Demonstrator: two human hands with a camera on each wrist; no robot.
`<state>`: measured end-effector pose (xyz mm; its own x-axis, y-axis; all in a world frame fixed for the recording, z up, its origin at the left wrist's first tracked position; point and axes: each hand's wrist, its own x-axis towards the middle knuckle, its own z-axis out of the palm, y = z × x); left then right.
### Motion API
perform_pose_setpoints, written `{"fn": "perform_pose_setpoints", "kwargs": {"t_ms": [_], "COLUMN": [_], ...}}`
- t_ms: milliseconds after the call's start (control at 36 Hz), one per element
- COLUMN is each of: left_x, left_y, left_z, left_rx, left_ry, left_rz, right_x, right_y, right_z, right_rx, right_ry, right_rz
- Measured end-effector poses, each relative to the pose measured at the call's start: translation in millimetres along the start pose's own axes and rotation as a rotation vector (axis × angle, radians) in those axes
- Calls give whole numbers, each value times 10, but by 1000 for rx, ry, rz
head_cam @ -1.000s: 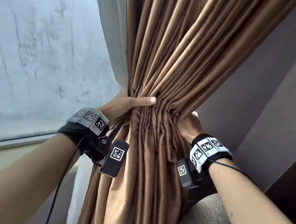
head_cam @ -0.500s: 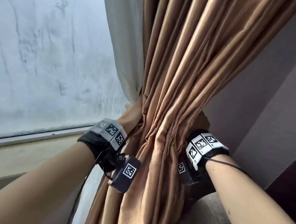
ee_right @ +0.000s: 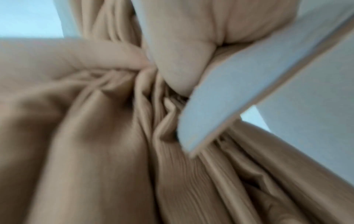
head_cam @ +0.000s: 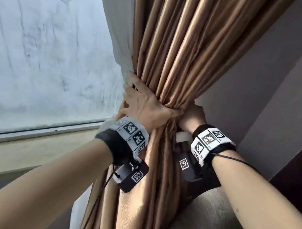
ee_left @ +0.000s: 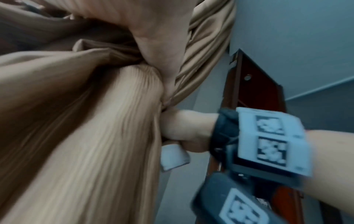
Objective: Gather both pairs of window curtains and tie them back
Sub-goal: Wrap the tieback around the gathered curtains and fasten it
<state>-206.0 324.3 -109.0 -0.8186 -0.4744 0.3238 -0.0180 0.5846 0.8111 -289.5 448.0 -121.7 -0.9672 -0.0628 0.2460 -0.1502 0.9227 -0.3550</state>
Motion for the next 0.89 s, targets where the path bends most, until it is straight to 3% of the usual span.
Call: {"fn": "perform_pose_setpoints", "kwargs": {"t_ms": [167,361,472,611,722,805,889], "left_x": [73,176,236,351,434,503,446], "left_y": [73,32,37,-83,-174,-283,-467], "left_z": [59,123,101,-49,-269,-493,-649], "left_rx": [75,76,127,148,7,-402,-703], "left_ry": [71,127,97,-6,-224,-437,-683], "left_rz": [-73,-55,-32,-16,-26,-174,-199], "right_x": [-292,-516,-662,-634,-614,-603,-609], "right_y": [17,-67,-353,-516,-592,-607,-598], "right_z": [-260,-372,-444,-326,-270,-231,-193], "right_rx": [-9,53,100,302,401,324,275], "right_ry": [55,66,-26,-140,-164,-185,-131], "right_rz": [-46,-148,-265,-226,-208,-206,-132]}}
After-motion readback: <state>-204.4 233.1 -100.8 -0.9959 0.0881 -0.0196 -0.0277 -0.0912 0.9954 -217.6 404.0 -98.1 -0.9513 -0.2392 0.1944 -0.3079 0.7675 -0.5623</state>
